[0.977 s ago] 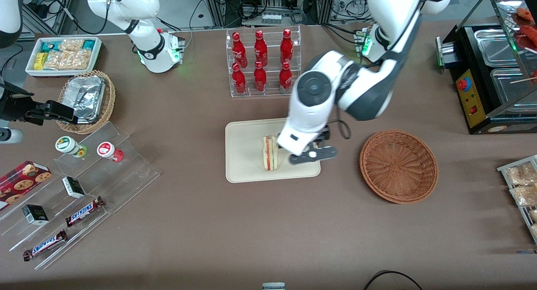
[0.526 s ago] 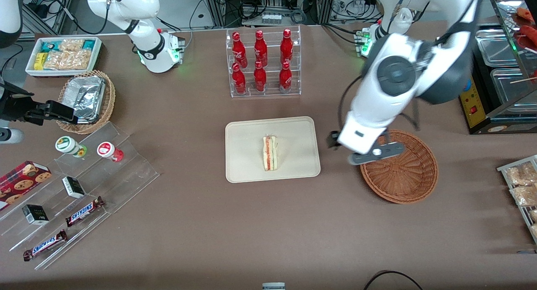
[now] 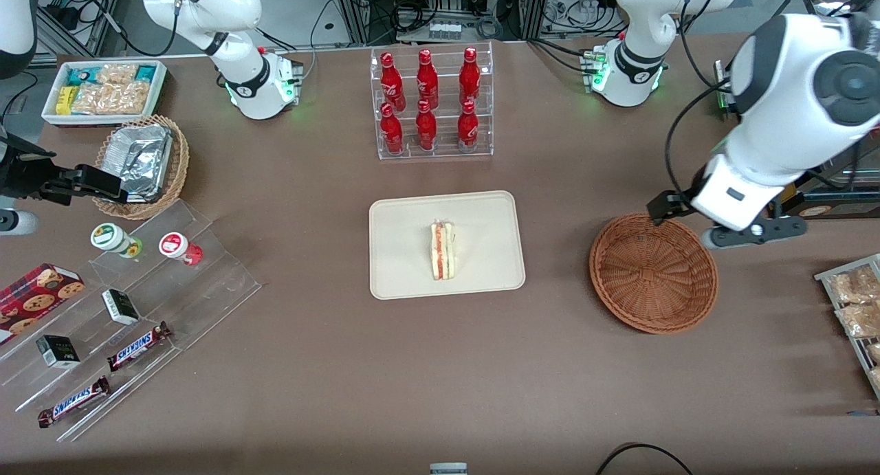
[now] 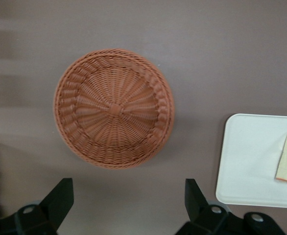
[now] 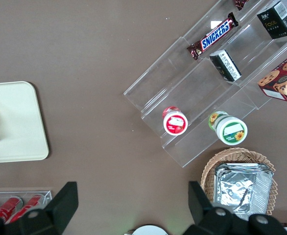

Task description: Place sandwich from basket to tray

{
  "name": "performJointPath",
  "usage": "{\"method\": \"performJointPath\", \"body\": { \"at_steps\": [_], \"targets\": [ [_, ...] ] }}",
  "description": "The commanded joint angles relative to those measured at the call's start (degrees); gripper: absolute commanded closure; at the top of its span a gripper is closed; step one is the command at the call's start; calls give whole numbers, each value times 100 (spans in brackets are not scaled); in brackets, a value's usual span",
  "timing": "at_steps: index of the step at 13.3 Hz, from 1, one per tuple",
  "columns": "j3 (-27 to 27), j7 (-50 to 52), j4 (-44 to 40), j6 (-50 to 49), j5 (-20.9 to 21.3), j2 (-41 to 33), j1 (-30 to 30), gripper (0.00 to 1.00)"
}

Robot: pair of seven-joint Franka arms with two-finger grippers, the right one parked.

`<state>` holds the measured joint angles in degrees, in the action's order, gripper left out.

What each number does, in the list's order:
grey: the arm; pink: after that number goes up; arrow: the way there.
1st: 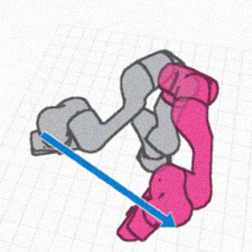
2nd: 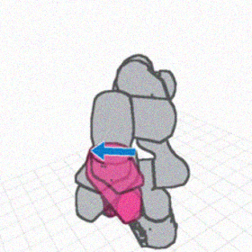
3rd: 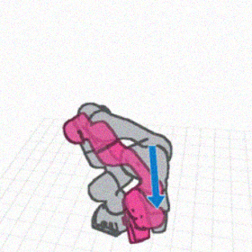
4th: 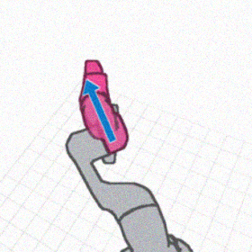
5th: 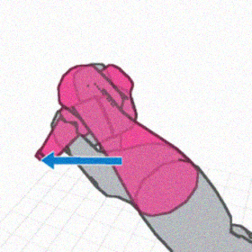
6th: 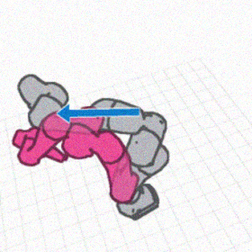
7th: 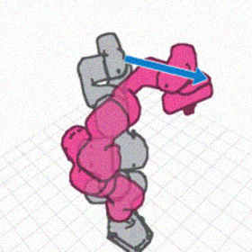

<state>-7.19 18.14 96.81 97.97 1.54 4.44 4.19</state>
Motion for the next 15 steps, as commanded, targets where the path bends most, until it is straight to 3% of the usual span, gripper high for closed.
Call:
{"method": "performJointPath", "body": {
  "at_steps": [1,4,8,15],
  "targets": [
    [-63,-520,40,-173,-110,-233,-277,0],
    [-54,-680,-118,-331,-75,-234,-489,0],
    [498,-1039,-365,-559,-84,-198,-183,0],
    [526,-1366,-189,-674,-75,-506,-121,0]
  ]
}}
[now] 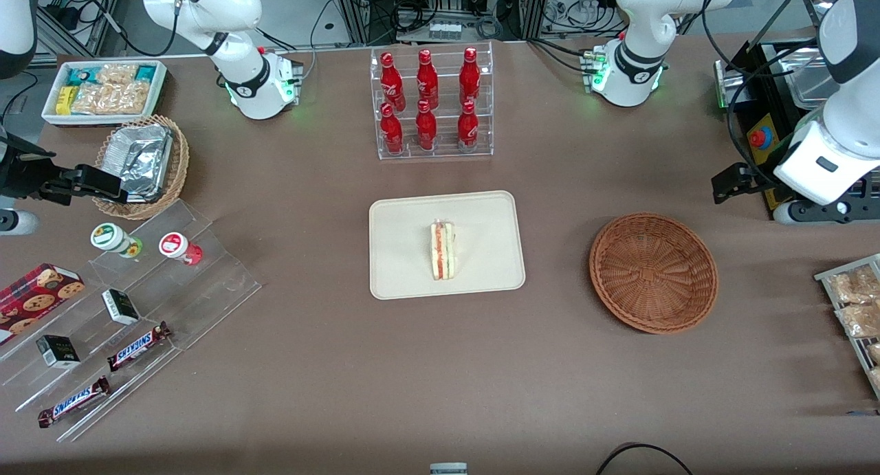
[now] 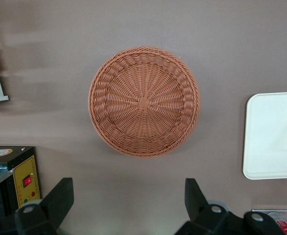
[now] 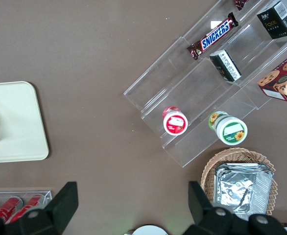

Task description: Place sandwich from basket to tray

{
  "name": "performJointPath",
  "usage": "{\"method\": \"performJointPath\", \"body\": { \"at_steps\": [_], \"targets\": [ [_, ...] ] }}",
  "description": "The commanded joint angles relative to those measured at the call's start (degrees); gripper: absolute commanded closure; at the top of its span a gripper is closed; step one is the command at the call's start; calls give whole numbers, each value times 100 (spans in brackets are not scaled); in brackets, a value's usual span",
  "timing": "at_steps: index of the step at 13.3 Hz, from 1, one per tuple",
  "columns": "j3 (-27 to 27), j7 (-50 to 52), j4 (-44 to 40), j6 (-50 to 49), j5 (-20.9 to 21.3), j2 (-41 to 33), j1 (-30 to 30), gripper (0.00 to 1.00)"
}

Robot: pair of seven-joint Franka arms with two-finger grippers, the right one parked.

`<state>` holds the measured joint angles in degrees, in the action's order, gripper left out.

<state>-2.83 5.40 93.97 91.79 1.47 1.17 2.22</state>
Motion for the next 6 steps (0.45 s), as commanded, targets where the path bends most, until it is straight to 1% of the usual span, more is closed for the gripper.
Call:
{"method": "performJointPath", "body": {
  "at_steps": [1,3,6],
  "targets": [
    [90,-92,104,-65,-94,-223,77,0],
    [90,-57,78,-74,-103,-232,68,0],
    [81,-83,-186,-127,-85,-91,77,0]
  ]
}}
